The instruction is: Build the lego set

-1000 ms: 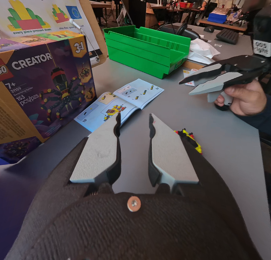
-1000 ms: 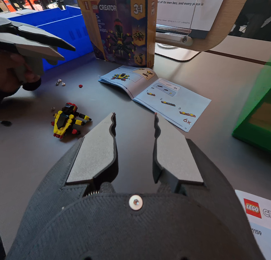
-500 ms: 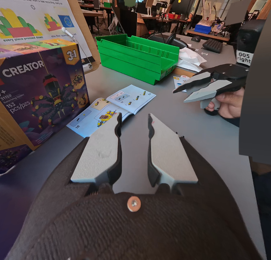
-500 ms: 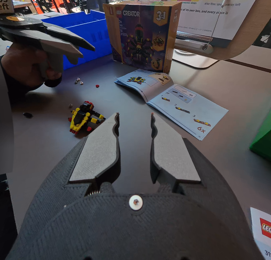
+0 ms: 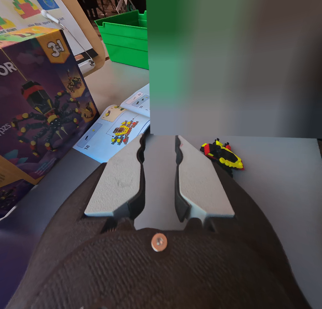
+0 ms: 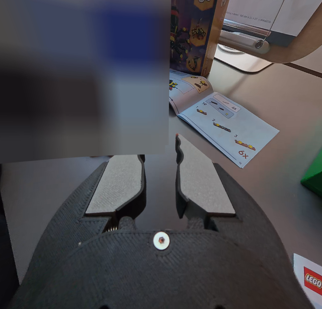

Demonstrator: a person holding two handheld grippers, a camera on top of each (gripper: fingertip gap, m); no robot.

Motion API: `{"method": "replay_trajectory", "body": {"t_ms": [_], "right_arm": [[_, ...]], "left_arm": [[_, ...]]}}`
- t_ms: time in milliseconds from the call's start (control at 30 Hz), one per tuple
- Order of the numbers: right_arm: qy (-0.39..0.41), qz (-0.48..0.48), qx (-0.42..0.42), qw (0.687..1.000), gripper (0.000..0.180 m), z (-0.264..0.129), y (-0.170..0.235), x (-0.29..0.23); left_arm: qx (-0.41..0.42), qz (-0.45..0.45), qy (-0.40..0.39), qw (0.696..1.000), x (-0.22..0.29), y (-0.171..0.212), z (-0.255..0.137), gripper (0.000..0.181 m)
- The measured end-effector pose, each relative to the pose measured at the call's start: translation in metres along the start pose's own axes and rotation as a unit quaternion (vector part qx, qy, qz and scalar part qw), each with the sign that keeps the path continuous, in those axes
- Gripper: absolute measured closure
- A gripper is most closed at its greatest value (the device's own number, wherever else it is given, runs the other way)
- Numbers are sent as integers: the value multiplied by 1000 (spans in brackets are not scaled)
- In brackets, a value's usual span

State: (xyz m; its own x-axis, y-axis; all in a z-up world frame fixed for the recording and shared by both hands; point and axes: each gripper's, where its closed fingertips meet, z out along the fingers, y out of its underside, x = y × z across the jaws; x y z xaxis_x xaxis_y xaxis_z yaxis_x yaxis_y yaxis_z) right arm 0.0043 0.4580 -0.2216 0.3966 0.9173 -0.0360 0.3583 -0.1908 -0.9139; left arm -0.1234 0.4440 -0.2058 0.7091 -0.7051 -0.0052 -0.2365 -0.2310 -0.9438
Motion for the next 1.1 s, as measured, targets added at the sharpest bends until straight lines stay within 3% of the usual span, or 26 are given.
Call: {"method": "replay_trajectory", "body": {"t_ms": [533,867,1100], "right_arm": [[25,-23,-5,999,137,4,1,0],[54,-6,-6,999,135,1,4,11],[103,-42,-3,994,134,-1,1,21]], "left_arm": [[-26,16,80,996,55,-3,1,145],[6,142,29,989,67,-17,-5,153],[-5,170,-11,985,53,-15,-3,152]]}}
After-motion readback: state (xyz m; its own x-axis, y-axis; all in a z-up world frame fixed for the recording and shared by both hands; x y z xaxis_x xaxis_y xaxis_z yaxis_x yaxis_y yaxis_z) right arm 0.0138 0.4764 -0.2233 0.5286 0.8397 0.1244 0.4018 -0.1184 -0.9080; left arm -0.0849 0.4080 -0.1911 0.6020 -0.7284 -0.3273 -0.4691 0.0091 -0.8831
